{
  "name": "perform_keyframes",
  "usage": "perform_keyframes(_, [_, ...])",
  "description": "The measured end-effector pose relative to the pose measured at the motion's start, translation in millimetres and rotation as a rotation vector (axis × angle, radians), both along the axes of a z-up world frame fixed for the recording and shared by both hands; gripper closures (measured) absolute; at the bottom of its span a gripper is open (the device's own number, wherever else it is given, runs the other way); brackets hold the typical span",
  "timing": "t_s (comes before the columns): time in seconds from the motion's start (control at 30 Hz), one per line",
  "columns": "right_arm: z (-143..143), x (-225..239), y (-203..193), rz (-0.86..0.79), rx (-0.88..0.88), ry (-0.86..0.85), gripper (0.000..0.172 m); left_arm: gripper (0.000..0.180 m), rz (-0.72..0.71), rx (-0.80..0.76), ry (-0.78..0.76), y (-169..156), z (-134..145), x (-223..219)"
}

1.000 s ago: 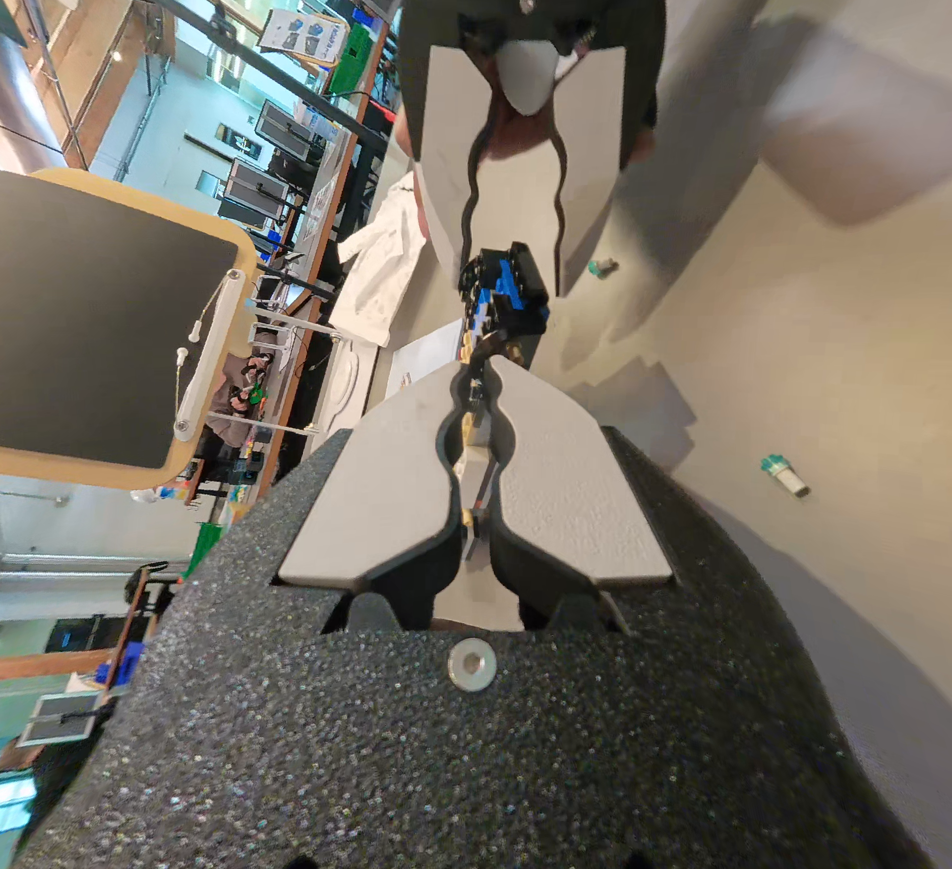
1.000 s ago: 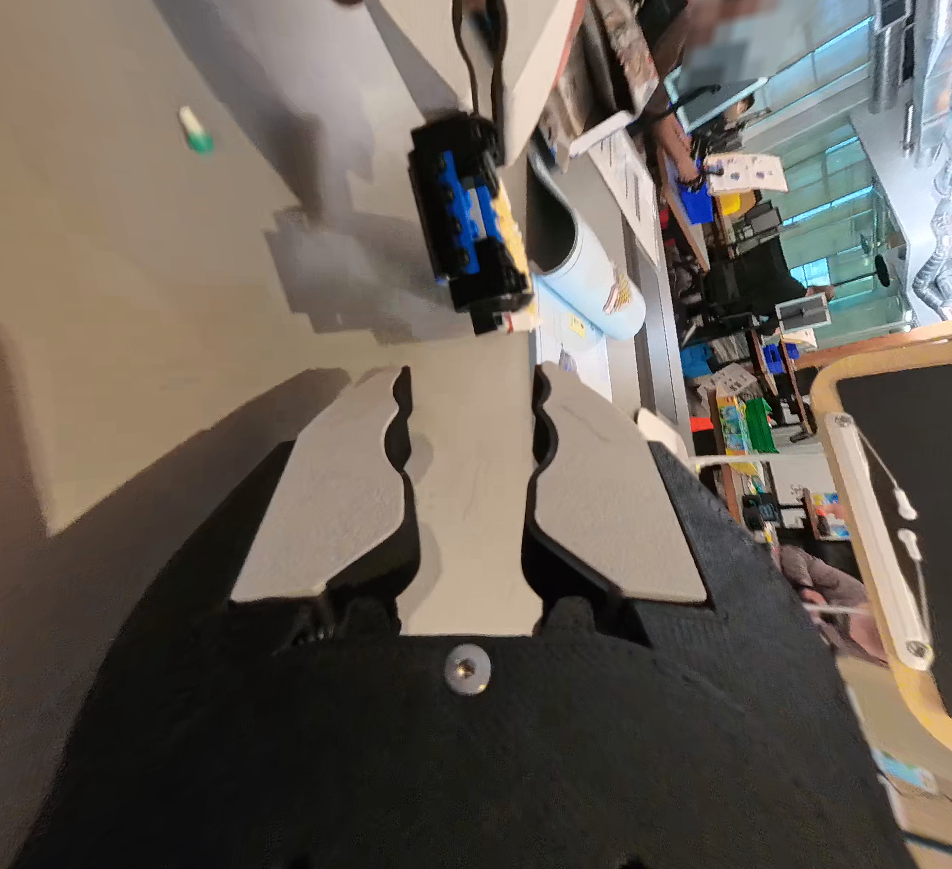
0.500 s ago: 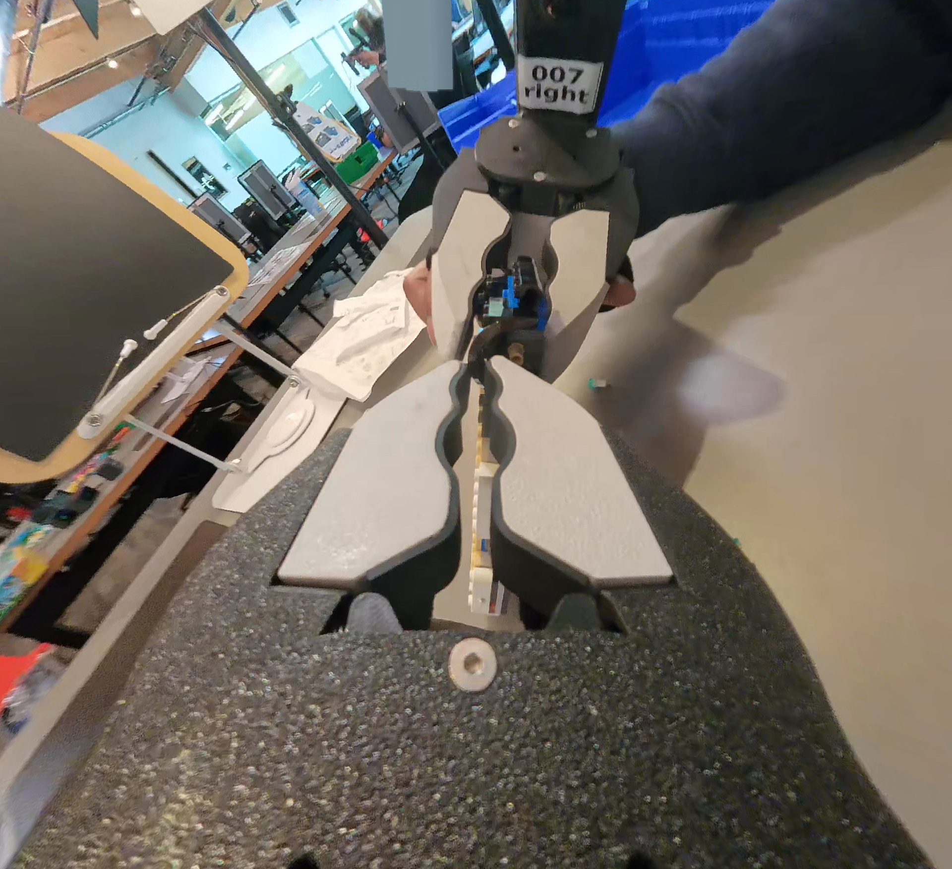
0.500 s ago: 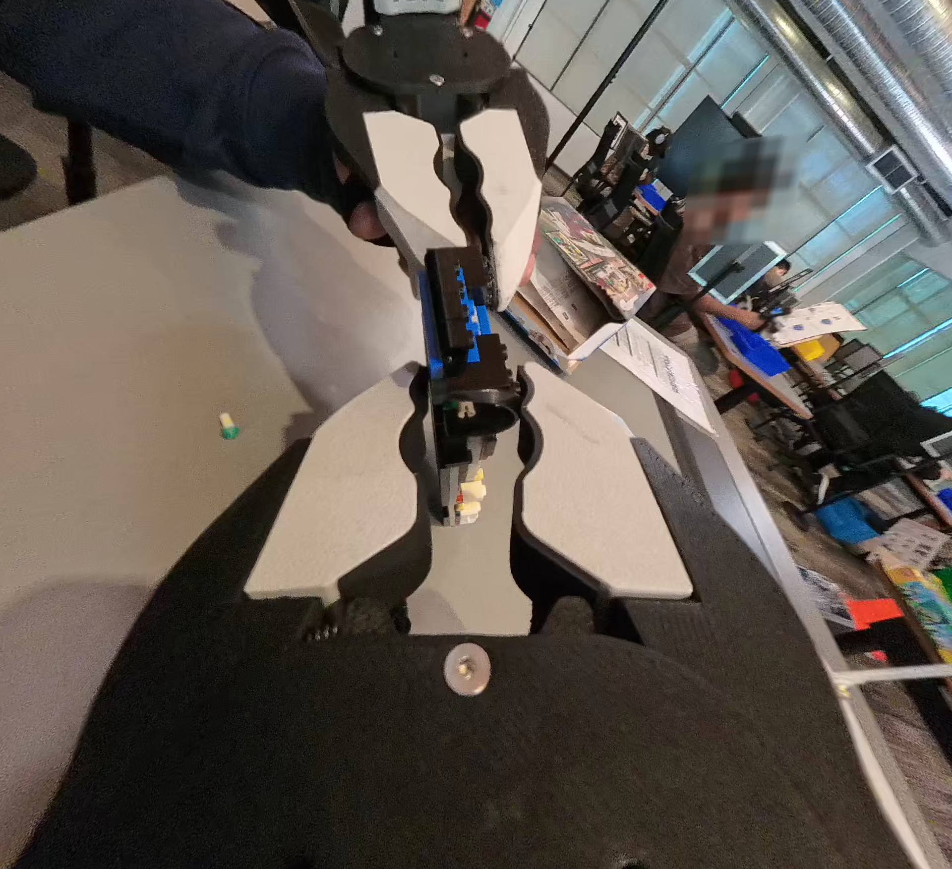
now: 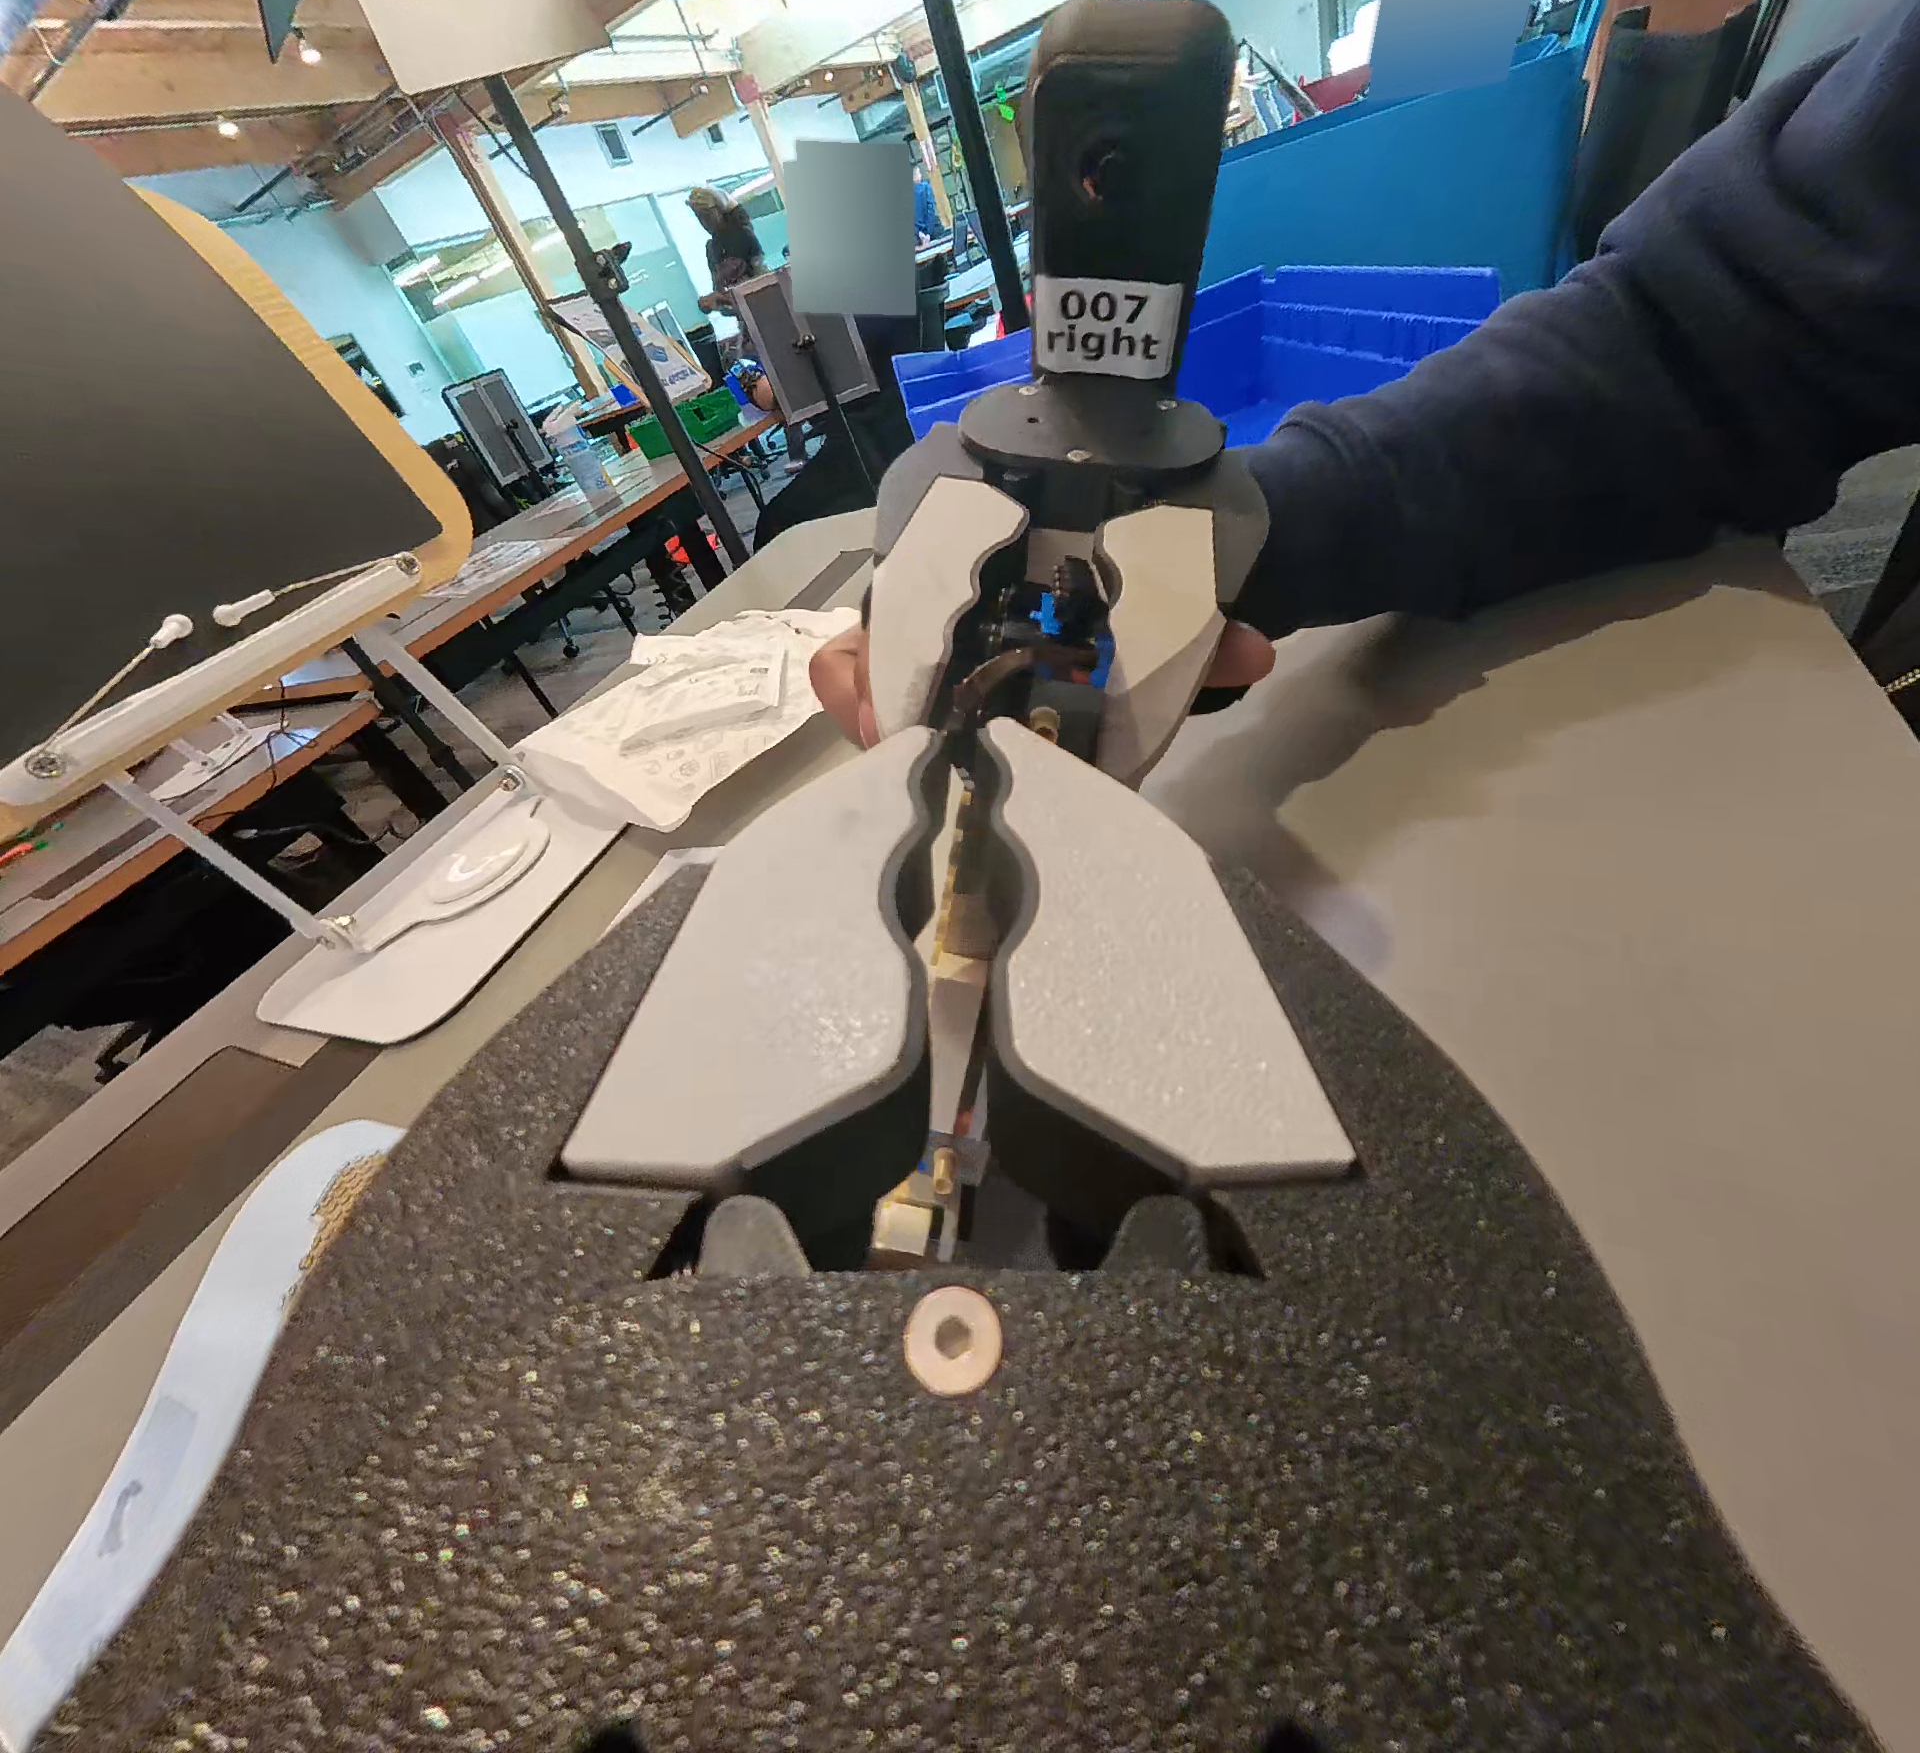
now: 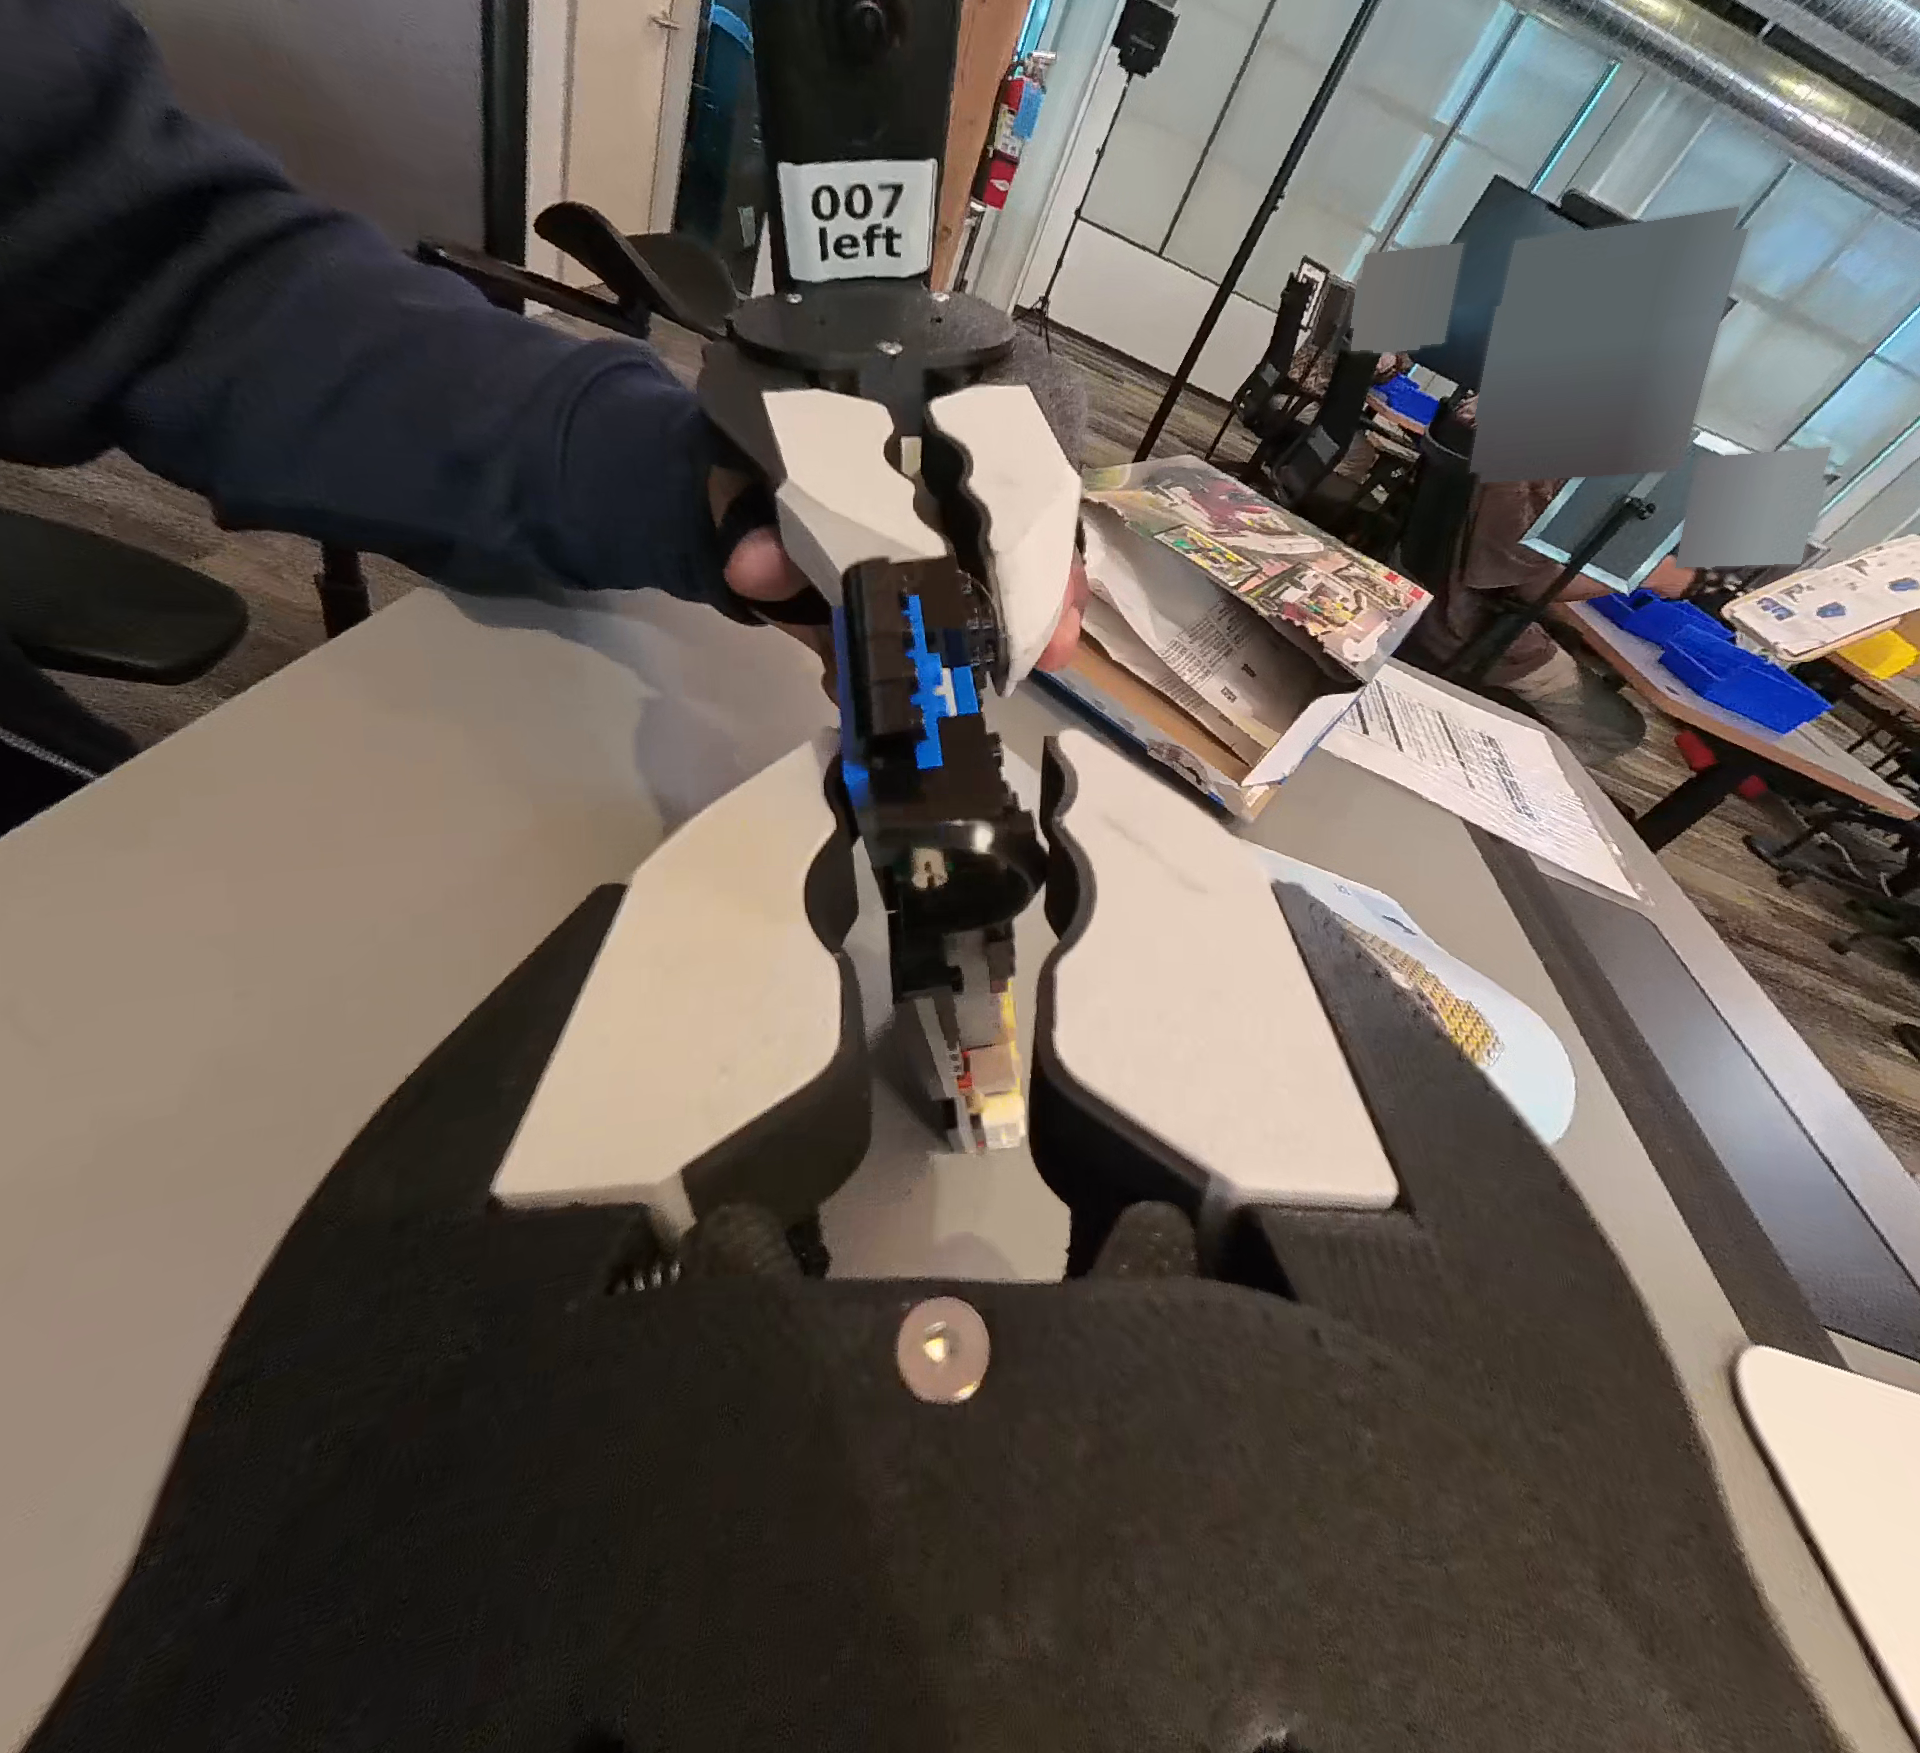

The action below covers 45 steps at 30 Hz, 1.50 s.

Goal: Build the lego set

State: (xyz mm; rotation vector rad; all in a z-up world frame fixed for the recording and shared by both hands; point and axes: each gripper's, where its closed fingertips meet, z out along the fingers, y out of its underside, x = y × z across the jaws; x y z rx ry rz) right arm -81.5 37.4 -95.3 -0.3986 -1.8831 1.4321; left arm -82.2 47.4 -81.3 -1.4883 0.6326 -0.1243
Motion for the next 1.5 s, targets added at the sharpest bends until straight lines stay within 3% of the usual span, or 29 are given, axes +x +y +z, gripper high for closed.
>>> perform_keyframes(0.27, [-2, 1, 8, -0.038, 0.019, -0.005, 0.141, 0.159, 0.145, -0.12, -0.015, -19, -19, -21])
perform_keyframes(0.43, [-4, 8, 14, -0.057, 0.056, 0.005, 0.141, 0.158, 0.19, -0.357, 0.037, -41, -66, -10])
perform_keyframes(0.6, [-4, 13, 18, -0.069, 0.071, 0.016, 0.141, 0.163, 0.165, -0.547, 0.314, -49, -125, 11])
perform_keyframes(0.7, [-5, 13, 19, -0.072, 0.064, 0.017, 0.141, 0.164, 0.149, -0.587, 0.437, -44, -142, 20])
perform_keyframes(0.87, [-7, 18, 17, -0.072, 0.081, 0.022, 0.141, 0.165, 0.101, -0.565, 0.561, -39, -145, 36])
perform_keyframes(1.5, [-8, 22, 20, -0.07, 0.088, 0.029, 0.141, 0.164, 0.03, -0.575, 0.629, -49, -146, 67])
